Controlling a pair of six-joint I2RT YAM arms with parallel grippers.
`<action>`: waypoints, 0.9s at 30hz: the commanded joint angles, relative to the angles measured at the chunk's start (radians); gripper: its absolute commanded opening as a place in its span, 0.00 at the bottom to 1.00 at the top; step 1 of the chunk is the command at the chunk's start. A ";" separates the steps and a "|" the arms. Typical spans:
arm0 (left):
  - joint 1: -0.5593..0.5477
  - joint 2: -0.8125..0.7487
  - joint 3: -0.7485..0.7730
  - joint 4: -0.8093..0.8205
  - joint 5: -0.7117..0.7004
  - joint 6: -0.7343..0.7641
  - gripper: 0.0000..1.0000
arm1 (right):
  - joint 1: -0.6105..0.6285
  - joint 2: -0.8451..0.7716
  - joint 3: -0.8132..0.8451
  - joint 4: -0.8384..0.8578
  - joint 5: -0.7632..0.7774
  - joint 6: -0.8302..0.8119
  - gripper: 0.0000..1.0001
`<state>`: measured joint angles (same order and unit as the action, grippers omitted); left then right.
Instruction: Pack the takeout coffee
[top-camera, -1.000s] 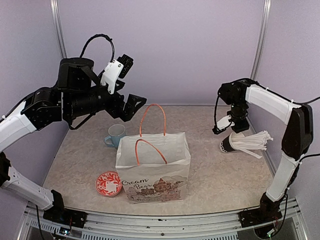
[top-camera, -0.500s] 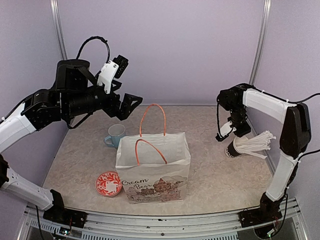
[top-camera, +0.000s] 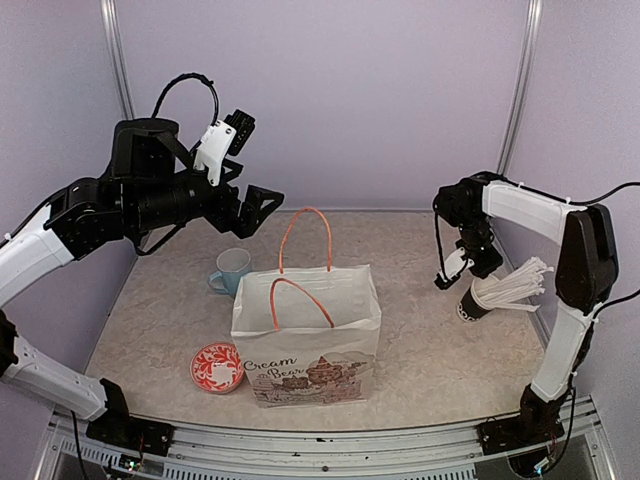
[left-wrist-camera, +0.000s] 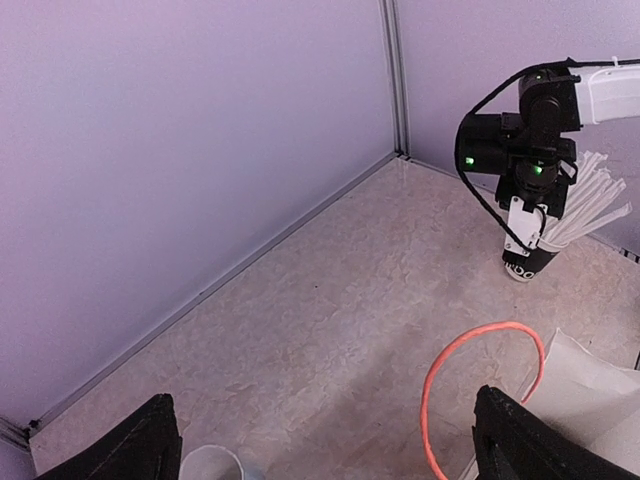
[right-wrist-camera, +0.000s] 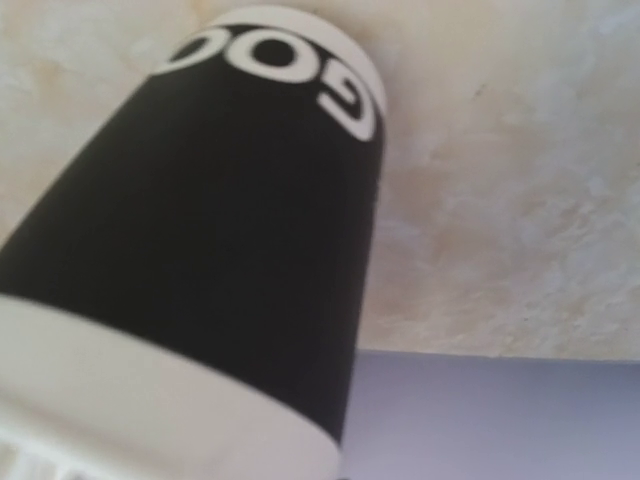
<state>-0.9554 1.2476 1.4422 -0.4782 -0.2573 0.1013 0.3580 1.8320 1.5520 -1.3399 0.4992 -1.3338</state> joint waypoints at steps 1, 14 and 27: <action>0.006 -0.011 -0.015 0.032 0.018 -0.010 0.99 | -0.013 0.065 0.066 -0.039 0.003 -0.112 0.13; 0.007 -0.003 -0.014 0.029 0.020 -0.008 0.99 | -0.014 0.098 0.135 -0.038 -0.018 -0.097 0.25; 0.007 -0.005 -0.022 0.023 0.026 -0.009 0.99 | 0.020 0.066 0.069 -0.038 -0.045 -0.036 0.29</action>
<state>-0.9550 1.2488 1.4296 -0.4774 -0.2428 0.0948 0.3588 1.9209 1.6470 -1.3380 0.4782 -1.3247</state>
